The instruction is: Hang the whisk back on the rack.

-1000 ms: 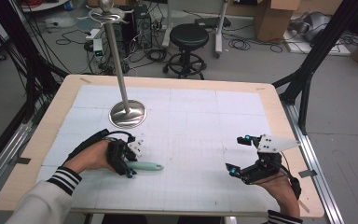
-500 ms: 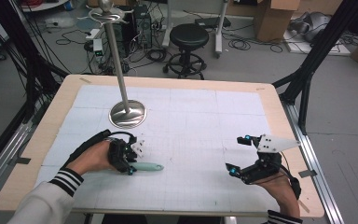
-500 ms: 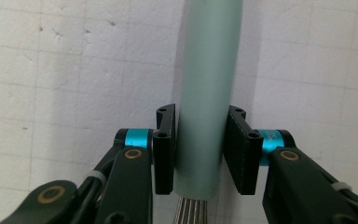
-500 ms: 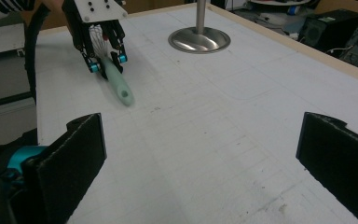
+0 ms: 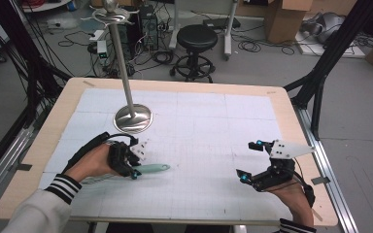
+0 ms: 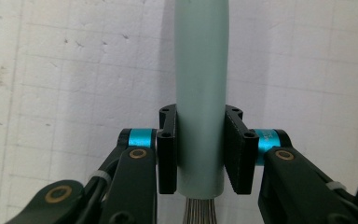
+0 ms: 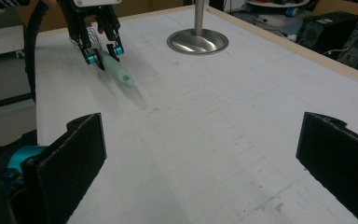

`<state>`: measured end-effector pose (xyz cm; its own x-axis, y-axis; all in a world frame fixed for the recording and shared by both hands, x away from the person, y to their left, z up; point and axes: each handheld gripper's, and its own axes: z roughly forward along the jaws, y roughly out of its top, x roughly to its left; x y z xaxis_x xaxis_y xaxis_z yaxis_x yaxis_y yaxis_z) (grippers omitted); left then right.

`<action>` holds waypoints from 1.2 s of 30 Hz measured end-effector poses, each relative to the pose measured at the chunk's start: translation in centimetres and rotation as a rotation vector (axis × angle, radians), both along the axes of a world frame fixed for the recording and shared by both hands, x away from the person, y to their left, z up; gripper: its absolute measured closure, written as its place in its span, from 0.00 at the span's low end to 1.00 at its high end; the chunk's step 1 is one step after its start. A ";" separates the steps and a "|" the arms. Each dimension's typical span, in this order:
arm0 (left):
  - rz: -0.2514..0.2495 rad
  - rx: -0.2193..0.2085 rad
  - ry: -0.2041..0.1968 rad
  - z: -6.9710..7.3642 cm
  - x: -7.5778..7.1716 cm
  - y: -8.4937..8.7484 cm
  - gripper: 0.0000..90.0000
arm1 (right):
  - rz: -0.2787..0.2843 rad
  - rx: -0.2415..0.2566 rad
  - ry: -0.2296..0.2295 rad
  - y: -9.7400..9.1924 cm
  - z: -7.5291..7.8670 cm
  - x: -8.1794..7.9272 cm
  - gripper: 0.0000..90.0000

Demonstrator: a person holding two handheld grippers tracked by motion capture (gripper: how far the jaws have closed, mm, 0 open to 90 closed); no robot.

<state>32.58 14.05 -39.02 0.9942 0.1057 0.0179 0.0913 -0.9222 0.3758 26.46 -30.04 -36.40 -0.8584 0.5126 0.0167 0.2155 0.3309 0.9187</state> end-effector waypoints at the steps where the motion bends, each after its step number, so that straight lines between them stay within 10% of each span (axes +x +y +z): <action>1: 0.004 -0.010 -0.004 0.2 0.0 0.2 0.77 | 0.000 -0.002 -0.001 0.0 0.0 0.0 0.01; 36: 0.177 -0.393 -0.143 10.3 0.6 7.2 0.77 | -0.014 0.006 0.001 -0.4 0.0 -0.1 0.01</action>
<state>33.20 21.21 -28.75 0.9507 0.3000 0.0783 0.1562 -0.6816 0.7148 26.39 -30.47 -36.43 -0.8512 0.5245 0.0206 0.2208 0.3223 0.9205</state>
